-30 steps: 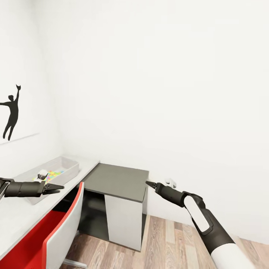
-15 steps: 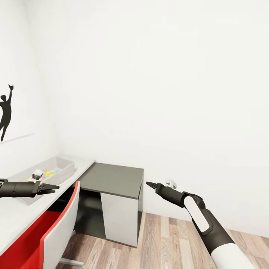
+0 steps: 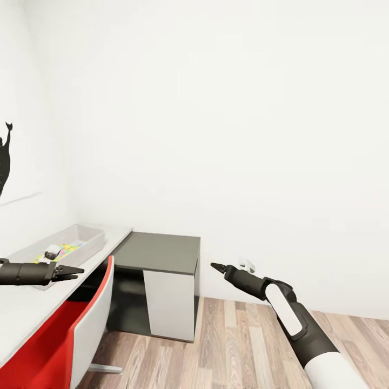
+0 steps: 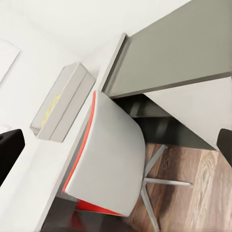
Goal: Put all the toys in the child's room - the three board games (two on the bed and one on the table), the two jigsaw puzzles on the table, and the tennis ball on the table - inside the toy box on the table in the child's room.
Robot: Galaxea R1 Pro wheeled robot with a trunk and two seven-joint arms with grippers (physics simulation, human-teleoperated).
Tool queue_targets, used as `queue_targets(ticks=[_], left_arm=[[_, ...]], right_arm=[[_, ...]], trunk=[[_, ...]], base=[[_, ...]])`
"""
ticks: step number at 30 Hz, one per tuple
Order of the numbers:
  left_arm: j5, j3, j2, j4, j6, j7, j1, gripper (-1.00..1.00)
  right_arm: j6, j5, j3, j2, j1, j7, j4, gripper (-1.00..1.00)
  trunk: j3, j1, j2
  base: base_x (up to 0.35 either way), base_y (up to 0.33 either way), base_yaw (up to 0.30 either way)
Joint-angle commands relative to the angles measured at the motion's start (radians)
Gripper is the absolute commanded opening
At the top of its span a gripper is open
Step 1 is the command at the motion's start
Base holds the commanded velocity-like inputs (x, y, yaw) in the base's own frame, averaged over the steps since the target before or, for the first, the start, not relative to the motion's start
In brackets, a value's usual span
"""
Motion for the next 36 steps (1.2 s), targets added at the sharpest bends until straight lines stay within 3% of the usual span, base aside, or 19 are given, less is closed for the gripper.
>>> queue_targets(ticks=[1, 21, 36], left_arm=[[-0.007, 0.0, 0.0, 0.0, 0.01, -0.007, 0.0, 1.0], [-0.007, -0.001, 0.0, 0.0, 0.01, -0.007, 0.0, 1.0], [-0.006, -0.001, 0.0, 0.0, 0.01, -0.007, 0.0, 1.0]], right_arm=[[0.002, 0.0, 0.001, -0.001, 0.0, 0.002, 0.0, 1.0], [0.0, 0.0, 0.002, 0.003, 0.0, 0.002, 0.001, 1.0], [0.0, 0.0, 0.002, 0.003, 0.0, 0.002, 0.0, 1.0]], trunk=[[-0.001, 0.0, -0.001], [-0.001, 0.0, -0.001], [0.003, 0.0, -0.001]], base=[[-0.302, 0.17, -0.034], [-0.293, 0.109, -0.08], [-0.092, 0.001, -0.211]])
